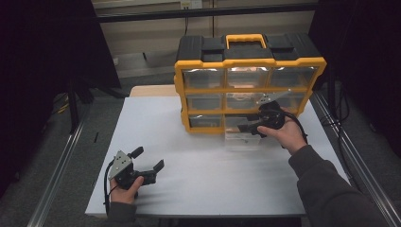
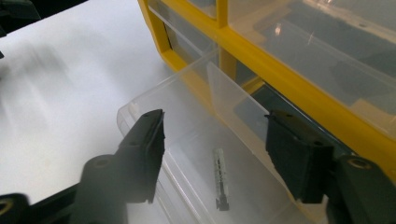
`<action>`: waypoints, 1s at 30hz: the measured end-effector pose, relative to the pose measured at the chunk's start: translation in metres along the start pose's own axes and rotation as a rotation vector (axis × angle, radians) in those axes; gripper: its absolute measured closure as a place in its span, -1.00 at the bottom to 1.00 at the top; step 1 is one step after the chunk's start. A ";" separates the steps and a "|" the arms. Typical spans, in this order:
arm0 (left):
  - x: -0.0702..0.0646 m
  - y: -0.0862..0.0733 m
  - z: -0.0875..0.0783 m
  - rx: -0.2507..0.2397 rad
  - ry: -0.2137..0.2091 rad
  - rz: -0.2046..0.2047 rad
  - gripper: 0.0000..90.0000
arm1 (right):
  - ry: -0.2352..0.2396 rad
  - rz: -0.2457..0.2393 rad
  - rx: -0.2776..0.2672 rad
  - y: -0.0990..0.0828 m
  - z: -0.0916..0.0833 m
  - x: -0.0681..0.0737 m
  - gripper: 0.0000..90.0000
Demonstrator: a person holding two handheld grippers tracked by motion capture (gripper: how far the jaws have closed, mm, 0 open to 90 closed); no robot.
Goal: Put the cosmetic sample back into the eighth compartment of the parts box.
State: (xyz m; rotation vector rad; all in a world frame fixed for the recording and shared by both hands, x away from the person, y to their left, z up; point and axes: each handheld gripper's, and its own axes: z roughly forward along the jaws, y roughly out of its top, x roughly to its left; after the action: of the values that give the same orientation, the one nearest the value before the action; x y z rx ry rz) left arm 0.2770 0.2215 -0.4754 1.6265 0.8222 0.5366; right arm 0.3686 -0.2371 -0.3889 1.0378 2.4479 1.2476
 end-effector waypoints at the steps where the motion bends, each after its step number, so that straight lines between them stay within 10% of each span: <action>1: 0.000 0.000 0.000 0.002 0.001 0.002 -0.94 | -0.002 0.006 -0.001 0.000 -0.001 0.001 -0.32; 12: 0.000 0.001 0.003 0.003 0.003 -0.001 -0.94 | -0.008 0.001 -0.011 0.000 -0.004 0.009 -0.75; 30: 0.000 0.001 0.003 -0.004 0.009 -0.005 -0.94 | -0.016 0.020 -0.071 -0.015 -0.022 0.011 -0.82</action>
State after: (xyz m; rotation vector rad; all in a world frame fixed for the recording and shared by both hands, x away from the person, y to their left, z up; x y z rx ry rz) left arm 0.2793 0.2193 -0.4751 1.6188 0.8310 0.5425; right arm 0.3426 -0.2494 -0.3855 1.0520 2.3683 1.3172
